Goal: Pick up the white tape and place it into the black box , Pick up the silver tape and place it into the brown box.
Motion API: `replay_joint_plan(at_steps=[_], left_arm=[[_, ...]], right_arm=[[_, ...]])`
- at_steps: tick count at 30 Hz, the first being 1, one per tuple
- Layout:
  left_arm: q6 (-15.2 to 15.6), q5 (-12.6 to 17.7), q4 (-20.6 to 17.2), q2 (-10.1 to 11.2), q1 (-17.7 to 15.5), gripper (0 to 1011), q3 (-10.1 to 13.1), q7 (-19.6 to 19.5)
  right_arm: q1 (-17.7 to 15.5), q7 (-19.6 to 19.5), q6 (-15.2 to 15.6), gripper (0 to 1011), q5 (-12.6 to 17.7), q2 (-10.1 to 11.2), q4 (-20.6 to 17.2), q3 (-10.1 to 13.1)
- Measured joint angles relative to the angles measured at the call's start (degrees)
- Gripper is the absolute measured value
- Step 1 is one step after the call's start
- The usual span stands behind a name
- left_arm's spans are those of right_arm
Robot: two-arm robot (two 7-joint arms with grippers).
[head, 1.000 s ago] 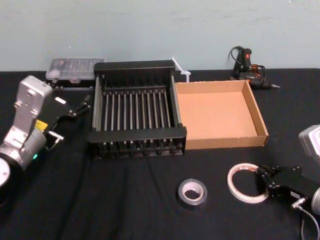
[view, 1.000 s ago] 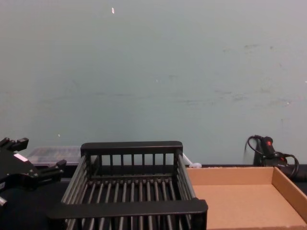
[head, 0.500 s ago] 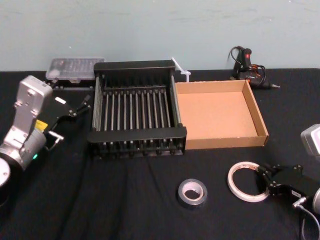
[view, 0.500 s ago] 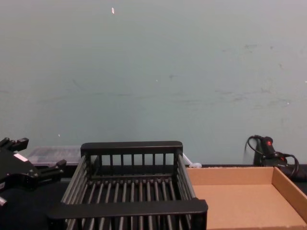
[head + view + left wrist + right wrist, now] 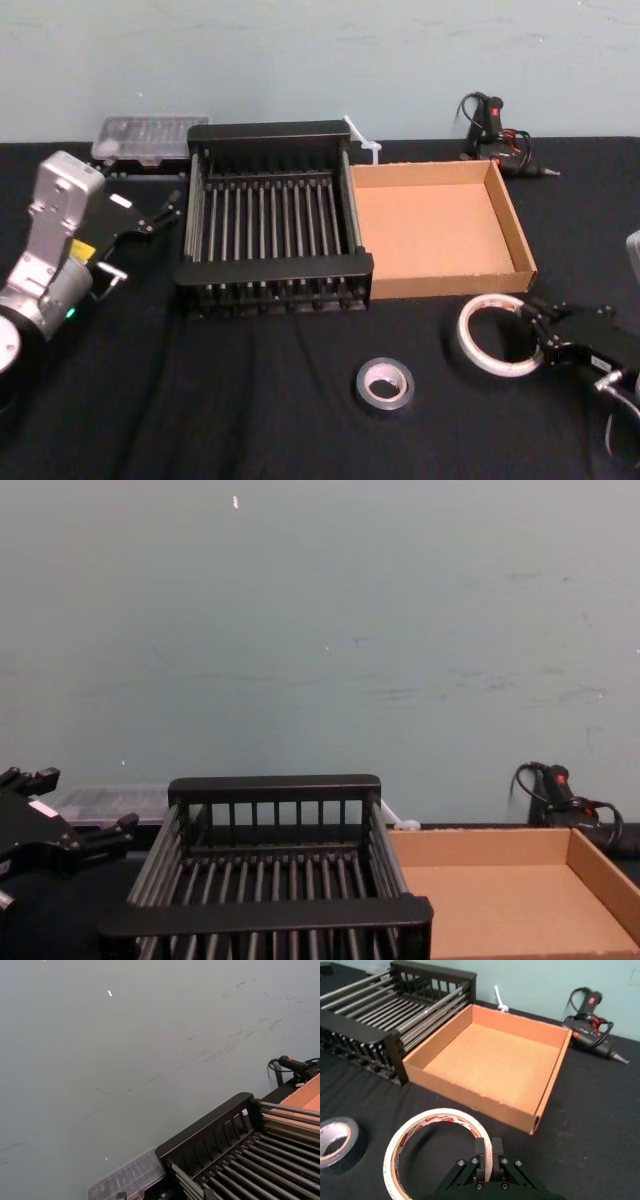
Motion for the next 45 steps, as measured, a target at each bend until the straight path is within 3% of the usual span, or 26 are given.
replay_joint_plan(at_steps=[26,43,45], left_arm=[[0.00,0.00,0.00,0.00,0.00,1001,0.00,0.00],[0.00,0.00,0.00,0.00,0.00,1001,0.00,0.00],[0.00,0.00,0.00,0.00,0.00,1001,0.00,0.00]], right_arm=[[9.41,-1.54,-0.62,91,-3.03,-3.15,6.11,-2.28],[18.75,0.58,-2.53,91,-6.17,-6.84,12.38,-6.31],[21.06,1.69,-3.25,91,-6.78,-7.63,13.56,-7.73]])
